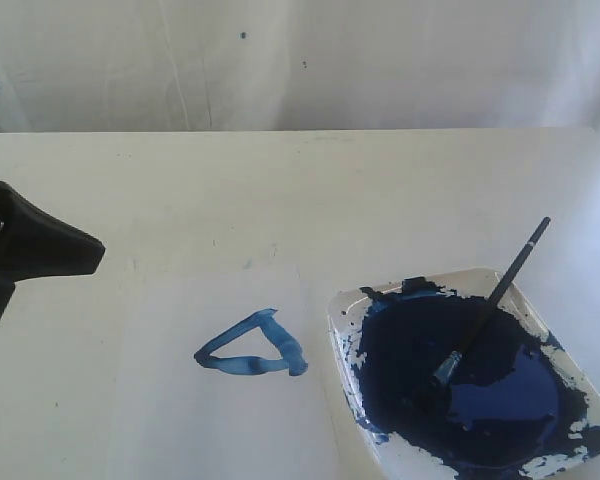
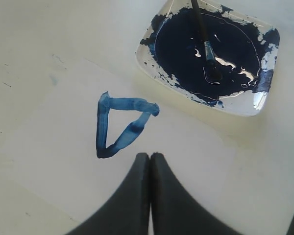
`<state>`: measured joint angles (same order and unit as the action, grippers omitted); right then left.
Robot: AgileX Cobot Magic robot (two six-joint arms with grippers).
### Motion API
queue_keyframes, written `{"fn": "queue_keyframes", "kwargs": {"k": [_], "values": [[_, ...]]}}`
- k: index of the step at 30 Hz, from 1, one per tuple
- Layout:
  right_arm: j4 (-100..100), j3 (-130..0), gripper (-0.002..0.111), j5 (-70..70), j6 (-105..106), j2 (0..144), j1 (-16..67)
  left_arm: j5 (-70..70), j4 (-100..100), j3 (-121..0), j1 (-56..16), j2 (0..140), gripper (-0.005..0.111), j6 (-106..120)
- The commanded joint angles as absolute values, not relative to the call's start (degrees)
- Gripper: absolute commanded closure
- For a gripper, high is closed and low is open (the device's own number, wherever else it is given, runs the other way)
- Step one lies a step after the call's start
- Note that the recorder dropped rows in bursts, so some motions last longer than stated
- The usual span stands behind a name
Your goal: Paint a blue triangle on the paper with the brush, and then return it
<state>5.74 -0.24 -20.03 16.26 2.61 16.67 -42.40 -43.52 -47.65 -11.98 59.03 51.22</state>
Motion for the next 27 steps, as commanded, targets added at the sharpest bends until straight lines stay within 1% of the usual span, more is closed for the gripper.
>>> {"fn": "queue_keyframes", "kwargs": {"k": [1, 7, 19, 24, 27], "values": [[1.69, 0.00, 0.108, -18.04, 9.77, 0.00, 13.55, -42.62, -44.43, -47.34, -12.07, 58.73, 0.107, 51.18], [-5.01, 0.00, 0.108, -18.06, -1.56, 0.00, 10.53, -42.59, -44.43, -47.34, -12.07, 58.73, 0.107, 51.18], [-4.89, 0.00, 0.108, -17.97, -3.30, 0.00, 10.26, -42.45, -44.43, -47.34, -12.07, 58.73, 0.107, 51.18], [-4.89, 0.00, 0.108, -18.12, -3.30, 0.00, 6.64, -42.04, -44.43, -47.34, -12.07, 58.73, 0.107, 51.18], [-4.89, 0.00, 0.108, -18.12, -2.62, 0.00, 6.47, -41.80, -44.43, -47.34, -12.07, 58.73, 0.107, 51.18]]}}
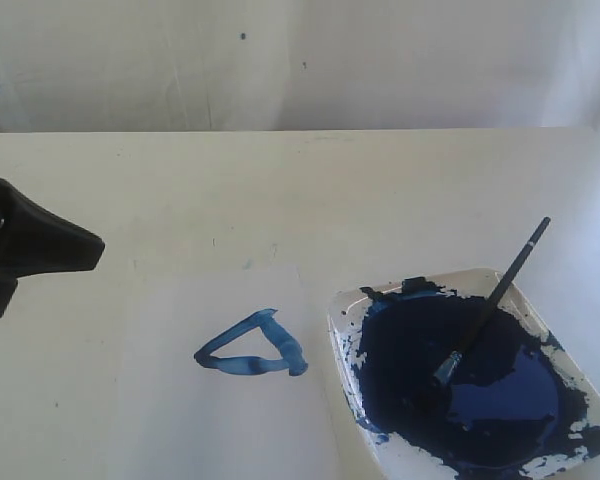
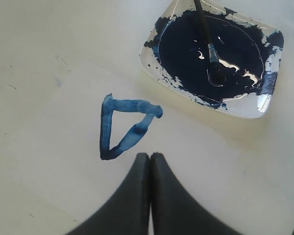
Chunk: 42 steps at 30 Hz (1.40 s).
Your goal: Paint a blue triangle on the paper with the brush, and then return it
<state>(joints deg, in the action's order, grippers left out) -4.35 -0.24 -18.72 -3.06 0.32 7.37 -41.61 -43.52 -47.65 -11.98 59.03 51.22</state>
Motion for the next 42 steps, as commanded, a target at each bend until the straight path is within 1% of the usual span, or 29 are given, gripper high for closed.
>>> {"fn": "queue_keyframes", "kwargs": {"k": [1, 20, 27, 42], "values": [[-4.89, 0.00, 0.108, -18.12, -2.62, 0.00, 6.47, -41.80, -44.43, -47.34, -12.07, 58.73, 0.107, 51.18], [-1.99, 0.00, 0.108, -18.12, 0.89, 0.00, 6.47, -41.55, -44.43, -47.34, -12.07, 58.73, 0.107, 51.18], [-1.98, 0.00, 0.108, -18.01, 0.89, 0.00, 9.61, -41.55, -44.43, -47.34, -12.07, 58.73, 0.107, 51.18], [-1.98, 0.00, 0.108, -18.13, 0.89, 0.00, 9.71, -41.55, -44.43, -47.34, -12.07, 58.73, 0.107, 51.18]]}}
